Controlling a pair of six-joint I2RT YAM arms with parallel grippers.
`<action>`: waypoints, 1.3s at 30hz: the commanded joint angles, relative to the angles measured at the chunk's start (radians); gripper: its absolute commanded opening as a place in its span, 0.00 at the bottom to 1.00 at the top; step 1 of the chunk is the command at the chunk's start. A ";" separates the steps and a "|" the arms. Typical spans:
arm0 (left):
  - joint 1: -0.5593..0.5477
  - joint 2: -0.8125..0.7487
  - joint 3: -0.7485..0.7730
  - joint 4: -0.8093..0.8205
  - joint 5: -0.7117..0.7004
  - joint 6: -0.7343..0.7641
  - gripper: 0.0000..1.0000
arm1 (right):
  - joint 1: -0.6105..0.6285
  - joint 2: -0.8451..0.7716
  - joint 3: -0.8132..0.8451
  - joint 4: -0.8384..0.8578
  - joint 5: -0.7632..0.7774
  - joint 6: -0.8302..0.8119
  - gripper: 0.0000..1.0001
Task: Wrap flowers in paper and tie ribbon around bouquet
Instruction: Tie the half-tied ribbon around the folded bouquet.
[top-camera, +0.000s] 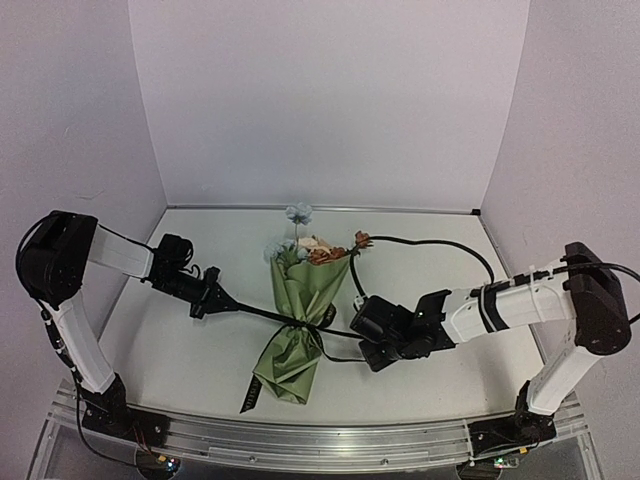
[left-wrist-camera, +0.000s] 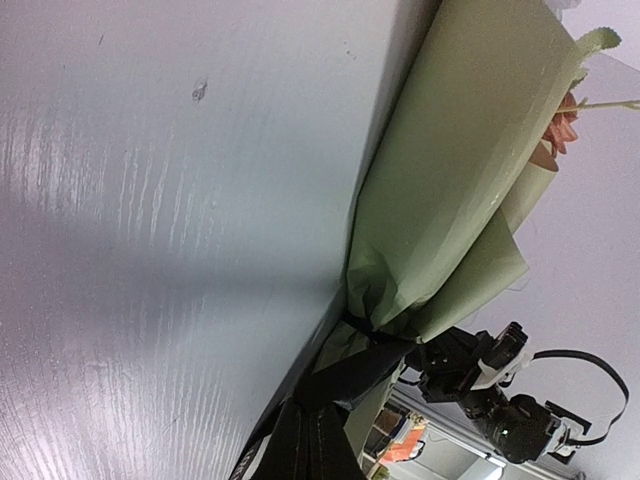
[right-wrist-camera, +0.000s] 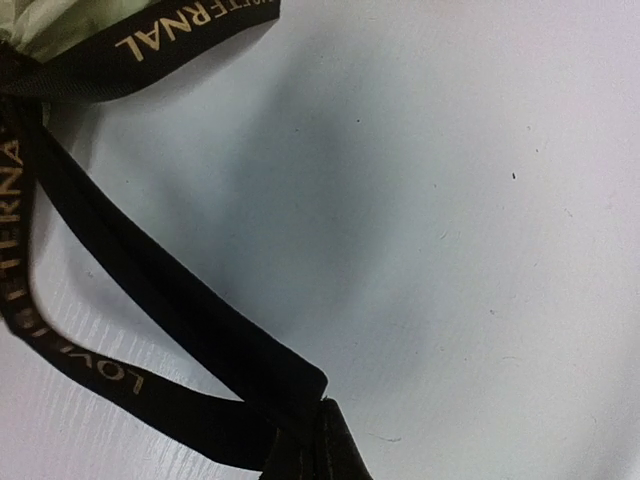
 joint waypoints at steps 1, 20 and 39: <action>0.111 -0.019 0.003 -0.039 -0.256 0.068 0.00 | -0.045 -0.016 -0.072 -0.357 0.148 0.071 0.00; 0.042 -0.102 0.077 -0.177 -0.415 0.172 0.00 | -0.095 -0.105 -0.192 -0.194 -0.081 0.093 0.00; -0.091 -0.046 0.162 -0.233 -0.349 0.288 0.00 | -0.096 -0.147 -0.114 -0.109 -0.363 0.029 0.30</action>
